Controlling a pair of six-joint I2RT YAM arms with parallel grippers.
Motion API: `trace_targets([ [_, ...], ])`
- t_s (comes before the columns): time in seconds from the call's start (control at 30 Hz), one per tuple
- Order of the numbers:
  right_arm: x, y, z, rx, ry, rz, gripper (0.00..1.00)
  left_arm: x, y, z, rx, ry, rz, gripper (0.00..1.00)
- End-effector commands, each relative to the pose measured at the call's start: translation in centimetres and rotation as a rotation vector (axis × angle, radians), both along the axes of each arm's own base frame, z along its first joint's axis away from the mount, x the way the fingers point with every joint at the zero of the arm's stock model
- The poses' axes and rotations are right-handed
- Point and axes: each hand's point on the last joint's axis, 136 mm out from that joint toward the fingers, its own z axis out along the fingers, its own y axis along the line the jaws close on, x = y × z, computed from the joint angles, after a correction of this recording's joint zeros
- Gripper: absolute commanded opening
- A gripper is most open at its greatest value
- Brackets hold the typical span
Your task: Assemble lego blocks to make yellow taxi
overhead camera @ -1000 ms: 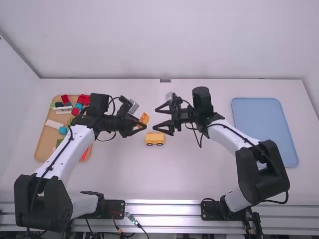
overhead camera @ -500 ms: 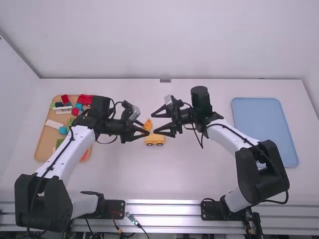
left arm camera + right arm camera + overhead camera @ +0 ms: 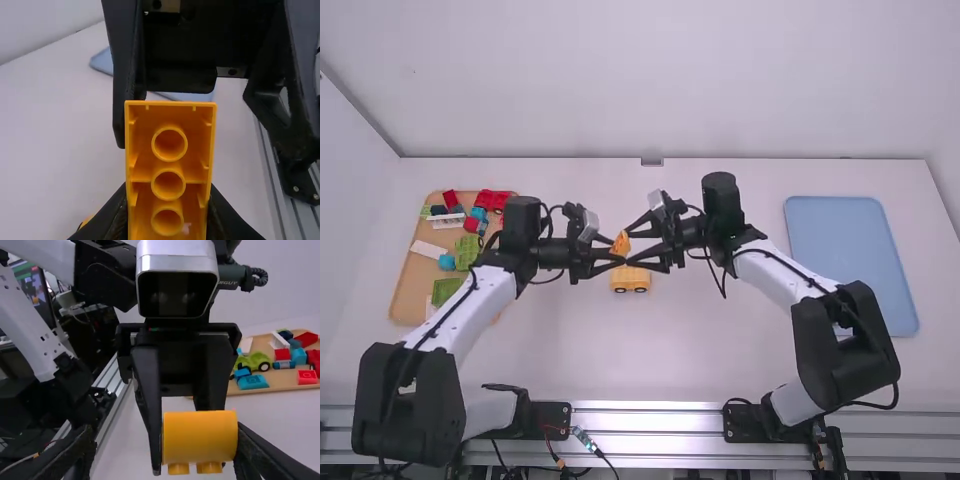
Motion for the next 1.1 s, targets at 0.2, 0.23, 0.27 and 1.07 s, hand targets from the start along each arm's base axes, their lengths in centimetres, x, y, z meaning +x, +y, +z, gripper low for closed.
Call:
trace_targets([
  [0.2,0.1,0.5,1.0,0.028,-0.056,0.024,0.60,-0.9,-0.6,1.2,-0.073,0.064,-0.036,0.02],
  [0.23,0.2,0.8,1.0,0.024,-0.055,0.015,0.56,-1.0,-0.6,1.2,-0.075,0.067,-0.037,0.02],
  [0.27,0.2,0.9,1.0,0.023,-0.054,0.013,0.55,-1.0,-0.6,1.2,-0.075,0.068,-0.037,0.02],
  [1.07,0.8,1.4,1.0,0.002,-0.026,-0.027,0.22,-0.7,-0.5,0.6,-0.060,0.054,-0.018,0.38],
])
